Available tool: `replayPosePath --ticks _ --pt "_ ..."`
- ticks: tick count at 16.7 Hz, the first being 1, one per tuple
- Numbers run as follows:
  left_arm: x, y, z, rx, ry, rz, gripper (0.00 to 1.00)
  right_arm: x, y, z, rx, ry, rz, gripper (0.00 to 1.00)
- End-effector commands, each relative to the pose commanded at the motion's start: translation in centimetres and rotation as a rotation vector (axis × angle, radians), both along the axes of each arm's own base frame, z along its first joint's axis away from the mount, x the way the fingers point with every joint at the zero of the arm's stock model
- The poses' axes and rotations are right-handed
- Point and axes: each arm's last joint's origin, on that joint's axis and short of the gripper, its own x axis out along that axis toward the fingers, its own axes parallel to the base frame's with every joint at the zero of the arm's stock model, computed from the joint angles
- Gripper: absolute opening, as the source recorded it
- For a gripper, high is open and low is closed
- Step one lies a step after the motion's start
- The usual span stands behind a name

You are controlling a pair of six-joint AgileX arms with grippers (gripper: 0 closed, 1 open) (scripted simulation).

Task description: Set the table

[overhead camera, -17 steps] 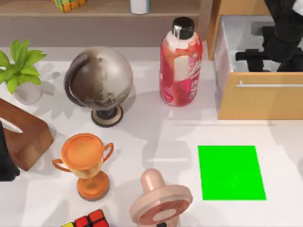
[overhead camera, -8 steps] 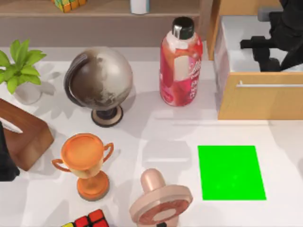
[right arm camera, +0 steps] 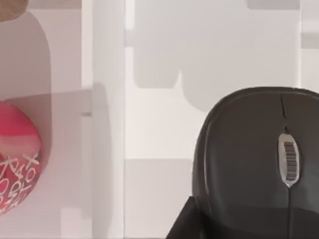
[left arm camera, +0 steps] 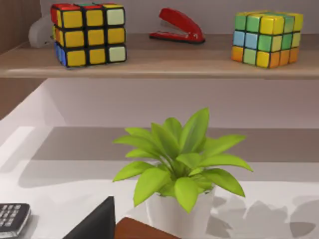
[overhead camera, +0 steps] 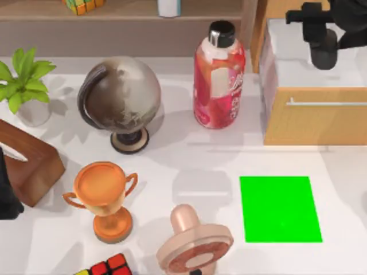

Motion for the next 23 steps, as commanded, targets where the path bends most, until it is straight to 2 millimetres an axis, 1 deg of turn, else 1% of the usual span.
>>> replayPosePath --ticks 2,4,6,8,11,14,16,19,21,23 --pt "0.0 0.0 0.0 0.000 0.000 0.000 1.00 -1.8 1.6 1.5 0.029 -0.048 0.021 0.00" --pt "0.0 0.0 0.0 0.000 0.000 0.000 1.00 -3.8 3.2 2.3 0.059 -0.078 0.046 0.00" --pt "0.0 0.0 0.0 0.000 0.000 0.000 1.00 -5.8 4.8 2.5 0.087 -0.085 0.073 0.00" --pt "0.0 0.0 0.0 0.000 0.000 0.000 1.00 -7.6 6.2 2.0 0.108 -0.075 0.097 0.00" --pt "0.0 0.0 0.0 0.000 0.000 0.000 1.00 -10.1 7.9 0.1 0.119 -0.023 0.122 0.00" --pt "0.0 0.0 0.0 0.000 0.000 0.000 1.00 -12.1 8.7 -3.0 0.098 0.057 0.121 0.00" --pt "0.0 0.0 0.0 0.000 0.000 0.000 1.00 -13.1 8.8 -5.3 0.071 0.118 0.106 0.00" --pt "0.0 0.0 0.0 0.000 0.000 0.000 1.00 -14.3 8.3 -8.7 0.020 0.205 0.069 0.00" --pt "0.0 0.0 0.0 0.000 0.000 0.000 1.00 -14.9 7.8 -10.4 -0.012 0.251 0.045 0.00" --pt "0.0 0.0 0.0 0.000 0.000 0.000 1.00 -15.4 7.4 -11.6 -0.035 0.284 0.027 0.00"
